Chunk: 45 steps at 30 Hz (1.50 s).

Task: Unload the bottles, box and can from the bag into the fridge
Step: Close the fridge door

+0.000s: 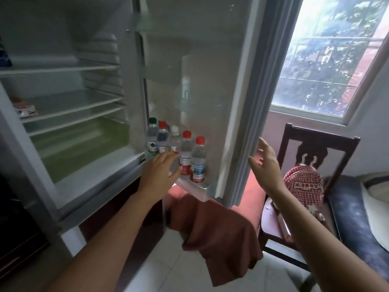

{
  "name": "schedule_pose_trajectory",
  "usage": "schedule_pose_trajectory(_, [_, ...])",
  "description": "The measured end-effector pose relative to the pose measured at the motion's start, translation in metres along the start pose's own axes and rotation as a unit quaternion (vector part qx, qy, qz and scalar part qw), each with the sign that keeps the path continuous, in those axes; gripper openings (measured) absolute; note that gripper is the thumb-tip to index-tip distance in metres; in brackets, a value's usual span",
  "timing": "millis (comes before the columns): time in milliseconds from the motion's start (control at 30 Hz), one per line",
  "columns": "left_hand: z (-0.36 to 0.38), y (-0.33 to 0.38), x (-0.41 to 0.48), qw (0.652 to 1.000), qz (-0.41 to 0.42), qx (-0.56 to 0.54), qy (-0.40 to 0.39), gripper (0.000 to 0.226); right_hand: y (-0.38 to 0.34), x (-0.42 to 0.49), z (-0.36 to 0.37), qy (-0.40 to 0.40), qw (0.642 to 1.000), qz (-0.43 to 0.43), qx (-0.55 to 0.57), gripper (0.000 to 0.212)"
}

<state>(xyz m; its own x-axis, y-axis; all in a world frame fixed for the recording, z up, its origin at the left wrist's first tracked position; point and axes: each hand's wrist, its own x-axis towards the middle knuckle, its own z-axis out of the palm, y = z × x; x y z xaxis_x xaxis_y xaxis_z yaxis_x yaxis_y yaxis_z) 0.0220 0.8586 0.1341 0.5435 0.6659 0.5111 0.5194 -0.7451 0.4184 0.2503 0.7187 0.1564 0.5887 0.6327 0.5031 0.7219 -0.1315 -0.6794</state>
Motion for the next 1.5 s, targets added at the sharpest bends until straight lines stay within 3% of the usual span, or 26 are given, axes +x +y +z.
schedule_pose_trajectory(200, [-0.001,0.019,0.036,0.999,0.027,0.019,-0.023,0.064,0.016,0.028,0.003,-0.015,0.998,0.054,-0.034,0.075])
schedule_pose_trajectory(433, [-0.004,0.043,0.097,0.994,0.079,0.064,-0.027,0.08,0.02,0.054,0.007,-0.05,0.994,0.095,0.015,0.08])
schedule_pose_trajectory(767, [-0.004,0.051,0.125,0.992,0.109,0.059,0.0,0.062,0.025,0.048,0.019,-0.045,0.996,0.081,0.007,0.076])
schedule_pose_trajectory(1000, [-0.009,0.048,0.113,0.995,0.086,0.049,0.034,0.059,0.024,0.049,0.015,0.024,0.998,0.052,0.024,0.07])
schedule_pose_trajectory(1200, [-0.021,0.028,0.099,0.993,0.069,0.071,0.066,0.056,0.013,0.033,0.023,-0.006,0.998,0.001,0.063,0.063])
schedule_pose_trajectory(1333, [-0.037,0.018,0.084,0.995,0.011,0.071,0.075,0.056,0.003,0.013,0.033,-0.017,0.995,-0.029,0.093,0.061])
schedule_pose_trajectory(1500, [-0.067,0.012,0.059,0.992,-0.049,0.08,0.079,0.058,-0.012,-0.005,0.043,-0.042,0.994,-0.094,0.046,0.06])
